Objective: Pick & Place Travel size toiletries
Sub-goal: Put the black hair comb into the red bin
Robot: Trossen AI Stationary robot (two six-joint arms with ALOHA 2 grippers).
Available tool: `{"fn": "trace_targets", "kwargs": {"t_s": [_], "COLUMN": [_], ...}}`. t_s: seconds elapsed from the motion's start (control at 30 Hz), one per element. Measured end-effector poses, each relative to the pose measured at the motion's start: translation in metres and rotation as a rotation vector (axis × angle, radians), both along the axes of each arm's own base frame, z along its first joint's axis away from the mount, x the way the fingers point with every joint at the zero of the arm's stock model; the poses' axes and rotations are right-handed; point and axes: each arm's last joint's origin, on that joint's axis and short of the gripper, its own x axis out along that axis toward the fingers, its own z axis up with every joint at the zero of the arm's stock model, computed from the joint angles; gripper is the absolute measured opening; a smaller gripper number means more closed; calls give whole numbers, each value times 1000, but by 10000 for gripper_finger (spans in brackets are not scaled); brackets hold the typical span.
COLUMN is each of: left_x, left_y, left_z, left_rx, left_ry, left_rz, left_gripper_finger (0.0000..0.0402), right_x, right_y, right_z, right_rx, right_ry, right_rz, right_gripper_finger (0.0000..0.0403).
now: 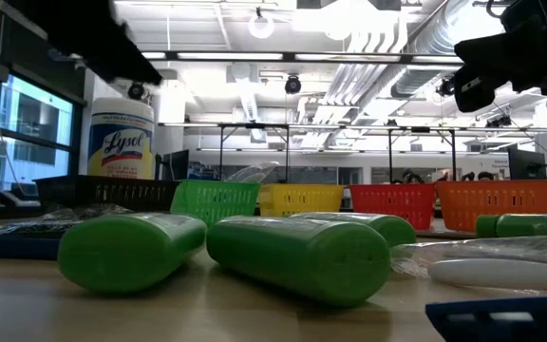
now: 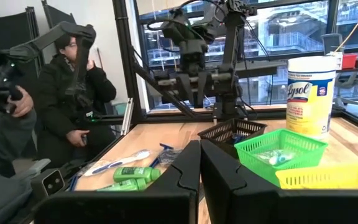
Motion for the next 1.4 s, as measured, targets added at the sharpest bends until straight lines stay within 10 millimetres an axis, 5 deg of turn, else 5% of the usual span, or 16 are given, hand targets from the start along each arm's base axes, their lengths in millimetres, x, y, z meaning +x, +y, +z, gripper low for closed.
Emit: {"fn": "trace_targets", "kwargs": {"t_s": [0.17, 0.43, 0.67, 1.0, 1.4], "left_x": [42, 120, 169, 178, 187], "left_y": [8, -10, -5, 19, 14], "left_z": [-3, -3, -22, -29, -66], "left_rx": [22, 222, 356, 241, 276], "left_ry": [131, 389, 501, 540, 619], "left_rz": [-137, -254, -344, -335, -399], "left_gripper_finger": [47, 55, 160, 323, 335], "right_x": [0, 0, 0, 0, 0], "right_y": [0, 0, 0, 2, 2], "right_z": [0, 0, -1, -8, -11], "right_rx": [-1, -2, -4, -8, -8], "right_ry": [-1, -1, 7, 81, 111], "right_rz": [0, 1, 10, 66, 64], "right_gripper_finger": [3, 3, 3, 3, 3]}}
